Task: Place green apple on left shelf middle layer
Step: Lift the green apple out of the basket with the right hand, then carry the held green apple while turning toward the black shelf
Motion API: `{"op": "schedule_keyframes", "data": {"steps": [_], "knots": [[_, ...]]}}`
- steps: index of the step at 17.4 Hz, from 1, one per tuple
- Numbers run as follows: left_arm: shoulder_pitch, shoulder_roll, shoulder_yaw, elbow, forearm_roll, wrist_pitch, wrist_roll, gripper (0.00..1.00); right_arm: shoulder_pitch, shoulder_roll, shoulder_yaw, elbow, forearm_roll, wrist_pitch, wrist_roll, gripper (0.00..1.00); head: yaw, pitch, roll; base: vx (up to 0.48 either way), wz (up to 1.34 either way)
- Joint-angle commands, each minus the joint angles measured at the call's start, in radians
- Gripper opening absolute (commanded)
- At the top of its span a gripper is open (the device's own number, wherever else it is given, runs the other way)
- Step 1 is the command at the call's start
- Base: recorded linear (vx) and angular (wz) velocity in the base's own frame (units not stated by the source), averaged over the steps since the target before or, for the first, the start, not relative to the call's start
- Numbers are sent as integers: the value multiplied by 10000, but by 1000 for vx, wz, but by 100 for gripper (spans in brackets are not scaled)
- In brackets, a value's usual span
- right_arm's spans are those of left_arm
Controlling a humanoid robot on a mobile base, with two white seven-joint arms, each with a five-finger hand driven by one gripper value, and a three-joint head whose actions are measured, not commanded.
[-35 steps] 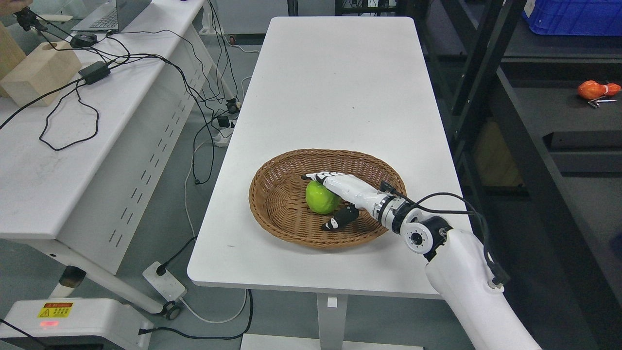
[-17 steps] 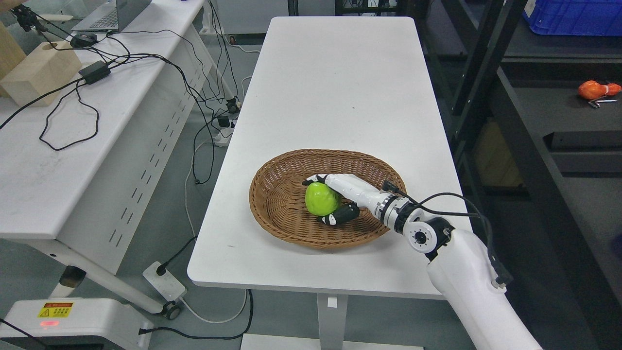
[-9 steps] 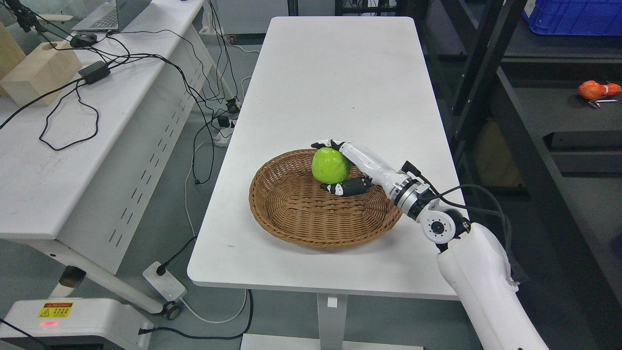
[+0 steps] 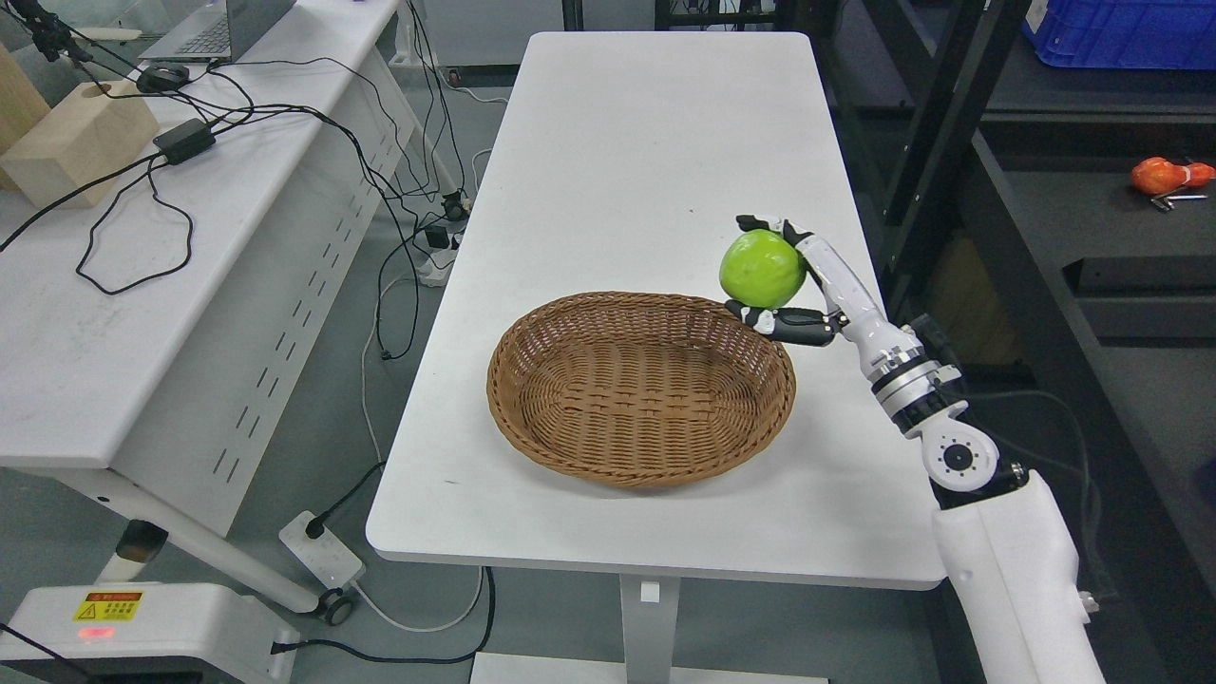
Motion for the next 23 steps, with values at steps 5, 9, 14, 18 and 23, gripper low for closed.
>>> {"op": "schedule_keyframes", "data": {"steps": [5,9,14,18,23], "knots": [[0,175,-1,-1,0,-16,6,100,3321,-358,-3634,-3453,-1488,216,25,4,0,0,0,0,0],[0,175,-1,-1,0,-17,-9,100,3966,378,-3130,-3960,-1519,216,178,4,0,0,0,0,0],[0,175,-1,-1,0,-1,6,100,4212,425,-2591,-4222,-1519,339,531,4,0,0,0,0,0],[0,175,-1,-1,0,-16,6,100,4243,481,-2071,-4283,-1519,339,547,4,0,0,0,0,0],[0,175,-1,14,0,-1,-9,100,4259,481,-1977,-4605,-1503,354,547,3,0,0,0,-43,-22]]}}
